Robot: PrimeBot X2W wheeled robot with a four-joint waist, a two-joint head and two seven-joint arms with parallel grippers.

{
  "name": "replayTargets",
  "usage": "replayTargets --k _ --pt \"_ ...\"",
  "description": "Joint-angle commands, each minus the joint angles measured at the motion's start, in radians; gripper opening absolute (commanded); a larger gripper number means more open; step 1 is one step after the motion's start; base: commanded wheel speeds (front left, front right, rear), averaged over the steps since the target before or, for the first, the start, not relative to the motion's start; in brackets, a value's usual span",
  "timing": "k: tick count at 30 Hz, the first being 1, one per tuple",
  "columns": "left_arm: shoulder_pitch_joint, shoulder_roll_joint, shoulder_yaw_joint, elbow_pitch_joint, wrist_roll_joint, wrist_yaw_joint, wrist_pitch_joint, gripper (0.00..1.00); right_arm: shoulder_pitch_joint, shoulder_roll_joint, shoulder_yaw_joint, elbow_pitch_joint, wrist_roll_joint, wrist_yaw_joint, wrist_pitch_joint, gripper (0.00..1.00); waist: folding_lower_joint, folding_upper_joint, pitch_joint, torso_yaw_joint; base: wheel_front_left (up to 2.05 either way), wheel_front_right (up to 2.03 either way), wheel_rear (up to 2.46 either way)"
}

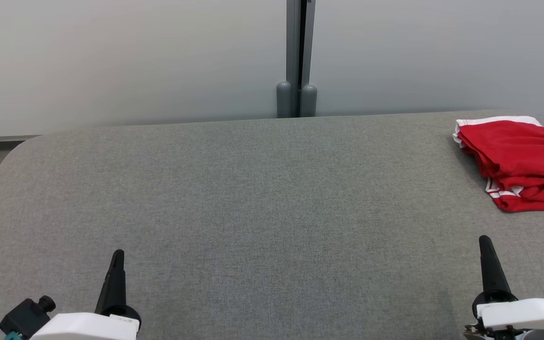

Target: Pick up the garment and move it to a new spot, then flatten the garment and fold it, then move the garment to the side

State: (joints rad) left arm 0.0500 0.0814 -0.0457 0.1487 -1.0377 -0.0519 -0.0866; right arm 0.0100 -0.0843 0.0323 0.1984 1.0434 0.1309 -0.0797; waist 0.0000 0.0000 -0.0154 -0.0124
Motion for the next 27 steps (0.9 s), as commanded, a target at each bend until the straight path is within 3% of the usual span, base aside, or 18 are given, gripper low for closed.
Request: replayTargets --k 1,27 --pt "-0.029 0.008 0.01 -0.002 -0.036 -0.009 0.007 0.0 -0.024 -0.007 -0.01 -0.007 0.037 0.0 0.009 0.0 0.0 0.0 0.001 0.0 0.0 0.0 0.0" --pt "-0.089 0.008 0.054 0.039 -0.289 -0.042 0.074 0.0 -0.066 -0.002 -0.052 0.016 0.283 0.0 0.076 0.0 0.0 0.0 0.007 0.005 0.0 0.0 0.0"
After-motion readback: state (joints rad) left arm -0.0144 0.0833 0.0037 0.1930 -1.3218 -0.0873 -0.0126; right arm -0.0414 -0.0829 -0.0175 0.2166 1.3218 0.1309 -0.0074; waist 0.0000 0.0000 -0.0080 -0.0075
